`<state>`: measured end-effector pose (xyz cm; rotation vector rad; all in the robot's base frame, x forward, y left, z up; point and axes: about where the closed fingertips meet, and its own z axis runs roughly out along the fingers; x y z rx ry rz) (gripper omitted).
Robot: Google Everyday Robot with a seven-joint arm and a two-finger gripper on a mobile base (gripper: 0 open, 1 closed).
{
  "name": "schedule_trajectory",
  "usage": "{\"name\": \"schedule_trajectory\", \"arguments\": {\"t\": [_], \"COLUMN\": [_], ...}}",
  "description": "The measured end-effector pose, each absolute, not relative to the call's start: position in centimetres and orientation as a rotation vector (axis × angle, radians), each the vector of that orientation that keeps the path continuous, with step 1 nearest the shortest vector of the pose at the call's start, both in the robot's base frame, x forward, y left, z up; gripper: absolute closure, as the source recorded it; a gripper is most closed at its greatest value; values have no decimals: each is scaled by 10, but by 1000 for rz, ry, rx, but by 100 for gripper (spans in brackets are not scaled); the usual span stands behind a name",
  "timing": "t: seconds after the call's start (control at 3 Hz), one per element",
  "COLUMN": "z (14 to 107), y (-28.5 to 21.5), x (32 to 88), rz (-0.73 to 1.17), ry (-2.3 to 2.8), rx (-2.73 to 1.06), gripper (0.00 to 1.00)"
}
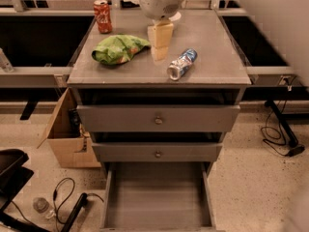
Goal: Place green rice chip bag into top drawer
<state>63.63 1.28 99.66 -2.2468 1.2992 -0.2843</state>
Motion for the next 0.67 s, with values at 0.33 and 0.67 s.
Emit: {"name": "schedule_trajectory", "arguments": {"t": [0.33, 0.67], "z": [980, 980], "y": [60, 59], "x": [682, 682], "rz": [-349, -349], "ry": [1150, 1152], "rx": [-2384, -2383], "gripper": [0, 0]}}
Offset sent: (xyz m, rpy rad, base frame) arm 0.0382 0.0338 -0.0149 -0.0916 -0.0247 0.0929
